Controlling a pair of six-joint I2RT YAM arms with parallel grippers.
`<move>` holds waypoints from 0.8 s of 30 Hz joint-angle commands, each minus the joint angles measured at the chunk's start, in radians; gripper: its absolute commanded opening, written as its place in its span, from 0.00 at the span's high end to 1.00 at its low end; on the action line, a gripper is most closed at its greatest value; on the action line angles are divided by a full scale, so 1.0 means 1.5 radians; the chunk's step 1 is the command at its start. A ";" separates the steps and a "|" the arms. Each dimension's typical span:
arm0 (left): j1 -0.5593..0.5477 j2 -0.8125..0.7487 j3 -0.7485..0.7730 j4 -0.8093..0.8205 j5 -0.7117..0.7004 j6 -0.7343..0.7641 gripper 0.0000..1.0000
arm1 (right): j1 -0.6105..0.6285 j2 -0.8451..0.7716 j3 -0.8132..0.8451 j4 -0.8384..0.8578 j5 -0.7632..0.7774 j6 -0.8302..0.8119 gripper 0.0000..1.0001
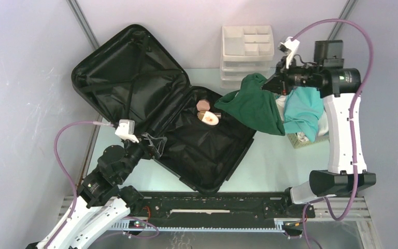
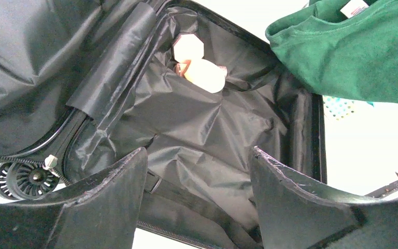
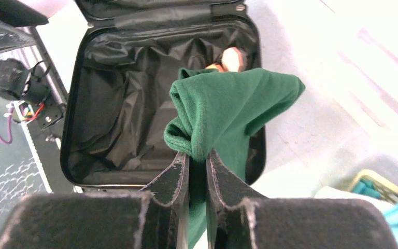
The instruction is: Open, take out, and arrange the luggage
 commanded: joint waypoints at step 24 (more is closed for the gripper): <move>0.016 0.066 0.032 0.093 0.151 -0.008 0.23 | -0.235 0.058 0.040 -0.008 -0.001 -0.022 1.00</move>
